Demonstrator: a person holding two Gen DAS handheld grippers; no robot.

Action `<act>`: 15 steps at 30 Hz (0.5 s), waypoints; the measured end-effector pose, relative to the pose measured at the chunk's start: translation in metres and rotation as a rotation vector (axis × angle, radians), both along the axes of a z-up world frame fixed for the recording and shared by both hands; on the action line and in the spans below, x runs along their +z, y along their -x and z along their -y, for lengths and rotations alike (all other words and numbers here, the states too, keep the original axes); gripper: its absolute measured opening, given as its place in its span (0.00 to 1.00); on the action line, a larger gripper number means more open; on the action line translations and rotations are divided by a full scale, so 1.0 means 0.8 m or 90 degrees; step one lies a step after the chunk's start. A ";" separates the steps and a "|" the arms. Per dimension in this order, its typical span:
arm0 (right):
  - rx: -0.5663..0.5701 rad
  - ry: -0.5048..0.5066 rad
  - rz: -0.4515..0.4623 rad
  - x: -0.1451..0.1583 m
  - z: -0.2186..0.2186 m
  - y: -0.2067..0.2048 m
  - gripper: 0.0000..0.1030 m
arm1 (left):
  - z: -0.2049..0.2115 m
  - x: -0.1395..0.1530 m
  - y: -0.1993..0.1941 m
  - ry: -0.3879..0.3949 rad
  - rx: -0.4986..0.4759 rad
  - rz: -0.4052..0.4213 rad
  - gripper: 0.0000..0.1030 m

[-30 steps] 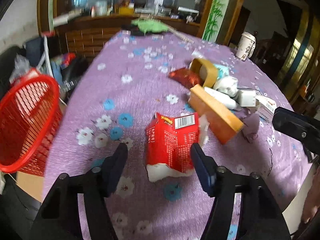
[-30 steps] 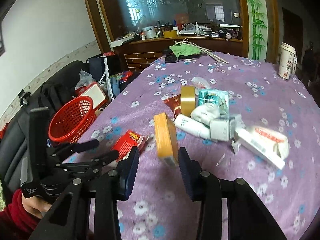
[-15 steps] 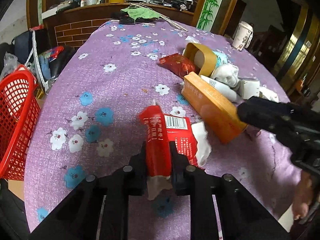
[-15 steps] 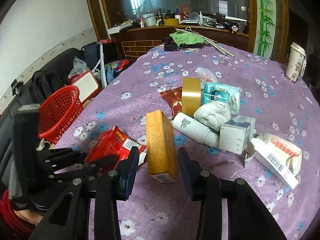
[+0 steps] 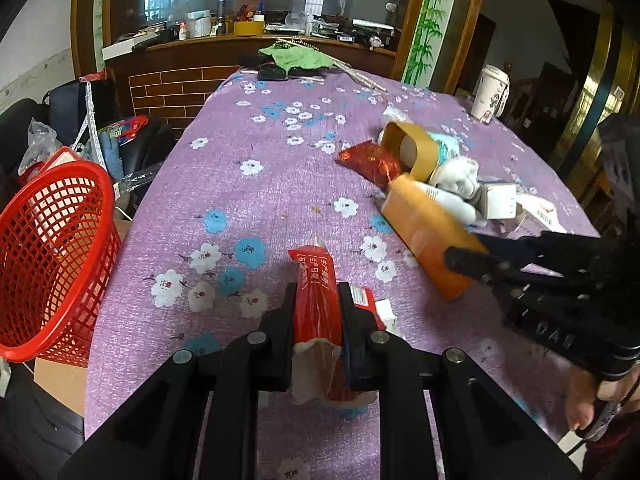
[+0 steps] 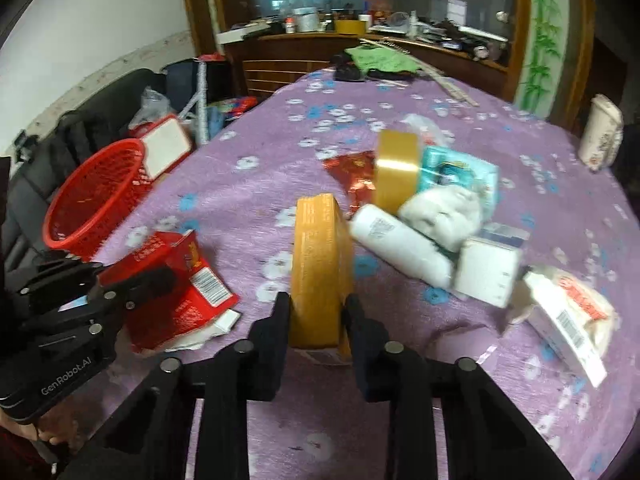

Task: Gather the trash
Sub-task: 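Carry both items over the red basket and open both tools to drop them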

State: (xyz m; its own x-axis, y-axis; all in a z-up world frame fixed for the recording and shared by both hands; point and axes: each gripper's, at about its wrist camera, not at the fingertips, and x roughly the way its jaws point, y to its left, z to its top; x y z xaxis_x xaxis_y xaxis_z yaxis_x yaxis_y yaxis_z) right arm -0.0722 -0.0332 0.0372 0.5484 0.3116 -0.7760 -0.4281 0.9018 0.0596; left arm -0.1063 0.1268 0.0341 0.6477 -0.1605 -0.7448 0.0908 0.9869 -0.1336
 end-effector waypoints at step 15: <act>0.018 -0.097 0.022 0.045 0.010 0.022 0.25 | -0.027 0.045 0.016 0.021 0.024 0.074 0.14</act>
State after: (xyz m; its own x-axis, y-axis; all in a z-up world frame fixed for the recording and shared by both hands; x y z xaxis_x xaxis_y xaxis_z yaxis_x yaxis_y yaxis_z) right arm -0.0901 -0.0414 0.0729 0.5630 0.4403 -0.6994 -0.4577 0.8707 0.1798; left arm -0.1188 0.1485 0.0699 0.7356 -0.1573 -0.6589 0.0706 0.9852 -0.1563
